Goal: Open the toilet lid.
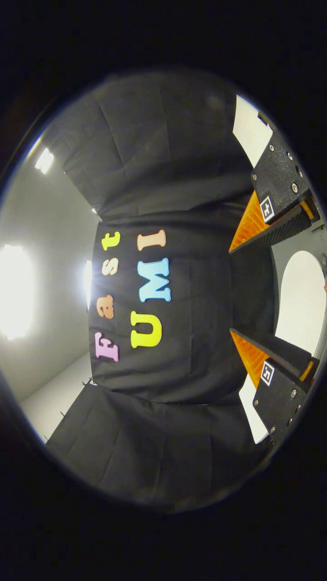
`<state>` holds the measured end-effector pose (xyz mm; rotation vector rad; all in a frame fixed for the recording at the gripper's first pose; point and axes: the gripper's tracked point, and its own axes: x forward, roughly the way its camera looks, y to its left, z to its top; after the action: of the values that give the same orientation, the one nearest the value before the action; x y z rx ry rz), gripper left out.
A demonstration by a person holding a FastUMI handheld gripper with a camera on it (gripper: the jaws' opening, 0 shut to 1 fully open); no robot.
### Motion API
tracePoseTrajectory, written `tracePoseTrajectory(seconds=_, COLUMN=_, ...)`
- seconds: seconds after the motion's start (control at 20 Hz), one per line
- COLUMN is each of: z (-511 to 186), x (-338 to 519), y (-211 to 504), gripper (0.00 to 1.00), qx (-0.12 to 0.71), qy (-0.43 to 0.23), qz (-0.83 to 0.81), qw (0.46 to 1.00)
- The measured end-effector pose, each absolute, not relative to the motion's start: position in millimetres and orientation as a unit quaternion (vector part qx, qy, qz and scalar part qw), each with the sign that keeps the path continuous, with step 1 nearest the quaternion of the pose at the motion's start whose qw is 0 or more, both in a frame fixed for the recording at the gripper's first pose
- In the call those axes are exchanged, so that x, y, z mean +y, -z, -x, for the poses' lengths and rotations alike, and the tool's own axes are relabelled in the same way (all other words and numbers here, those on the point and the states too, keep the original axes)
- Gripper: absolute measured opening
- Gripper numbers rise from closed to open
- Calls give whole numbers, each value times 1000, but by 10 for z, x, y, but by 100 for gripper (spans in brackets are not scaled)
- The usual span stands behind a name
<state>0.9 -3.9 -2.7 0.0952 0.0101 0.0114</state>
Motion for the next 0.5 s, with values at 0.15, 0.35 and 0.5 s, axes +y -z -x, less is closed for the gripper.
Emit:
tracePoseTrajectory(seconds=0.15, z=-24, x=-27, y=106, gripper=95, qx=12, qy=-12, qz=-61, qw=998)
tracePoseTrajectory(seconds=0.35, z=-79, x=-41, y=388, gripper=95, qx=51, qy=0, qz=-63, qw=997)
tracePoseTrajectory(seconds=0.5, z=-107, x=77, y=549, gripper=95, qx=67, qy=-11, qz=-68, qw=995)
